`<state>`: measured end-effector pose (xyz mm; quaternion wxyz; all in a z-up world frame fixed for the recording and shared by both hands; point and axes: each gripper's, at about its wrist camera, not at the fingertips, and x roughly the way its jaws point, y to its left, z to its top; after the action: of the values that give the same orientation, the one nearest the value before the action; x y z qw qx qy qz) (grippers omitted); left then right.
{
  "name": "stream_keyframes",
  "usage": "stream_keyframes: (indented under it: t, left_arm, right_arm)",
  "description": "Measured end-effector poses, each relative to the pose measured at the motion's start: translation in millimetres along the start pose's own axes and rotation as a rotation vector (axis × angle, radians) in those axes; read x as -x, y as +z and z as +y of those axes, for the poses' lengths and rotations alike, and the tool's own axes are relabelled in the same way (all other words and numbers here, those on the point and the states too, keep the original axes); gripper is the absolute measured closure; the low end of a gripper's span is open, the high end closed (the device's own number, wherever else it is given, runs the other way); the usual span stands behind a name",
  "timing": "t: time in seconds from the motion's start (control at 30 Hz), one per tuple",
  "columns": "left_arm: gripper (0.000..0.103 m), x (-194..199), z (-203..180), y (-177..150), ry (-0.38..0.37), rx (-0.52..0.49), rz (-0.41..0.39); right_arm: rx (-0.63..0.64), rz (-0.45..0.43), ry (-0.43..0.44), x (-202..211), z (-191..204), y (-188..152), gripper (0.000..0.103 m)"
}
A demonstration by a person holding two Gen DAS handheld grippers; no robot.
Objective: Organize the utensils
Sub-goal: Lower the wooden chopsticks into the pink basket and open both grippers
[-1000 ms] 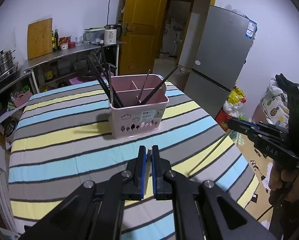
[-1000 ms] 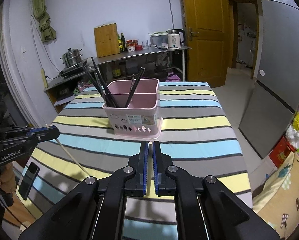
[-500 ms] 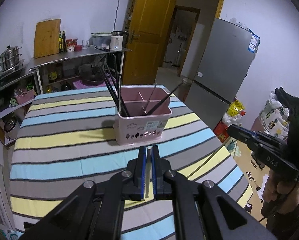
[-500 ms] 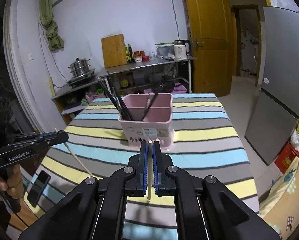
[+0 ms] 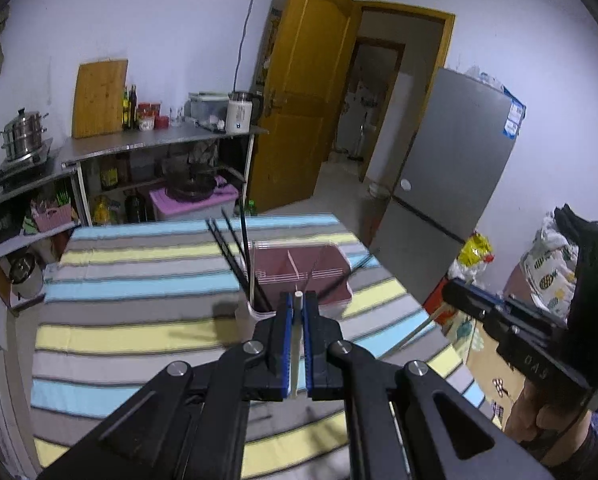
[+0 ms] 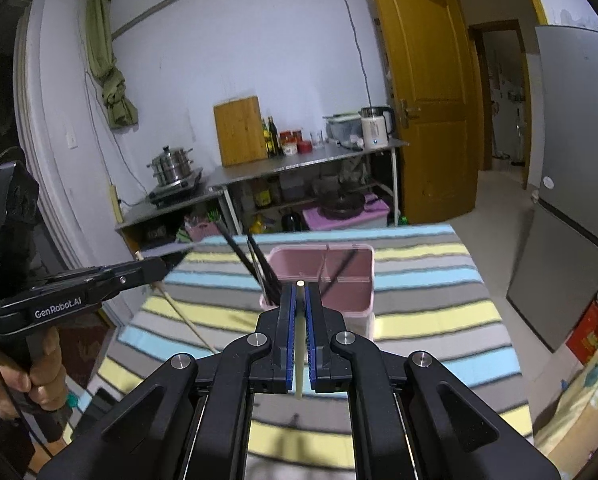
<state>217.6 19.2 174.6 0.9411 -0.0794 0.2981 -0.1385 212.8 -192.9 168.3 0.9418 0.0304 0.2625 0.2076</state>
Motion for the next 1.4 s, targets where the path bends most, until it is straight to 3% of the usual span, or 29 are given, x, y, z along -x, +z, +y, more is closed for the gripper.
stream_keyframes:
  t: [0.33, 0.63, 1.4]
  left_arm:
    - [0.097, -9.7, 12.3, 44.3, 0.002, 0.025, -0.068]
    - [0.097, -19.3, 23.1, 58.3, -0.001, 0.064, -0.119]
    - [0.097, -87.8, 51.1, 17.9, -0.022, 0.172, -0.046]
  right_arm:
    - [-0.011, -0.079, 0.013, -11.7, 5.2, 38.7, 0.098]
    - [-0.015, -0.113, 0.007, -31.9, 2.8, 56.3, 0.098]
    - [-0.015, -0.022, -0.02, -104.0, -6.6, 25.5, 0.099]
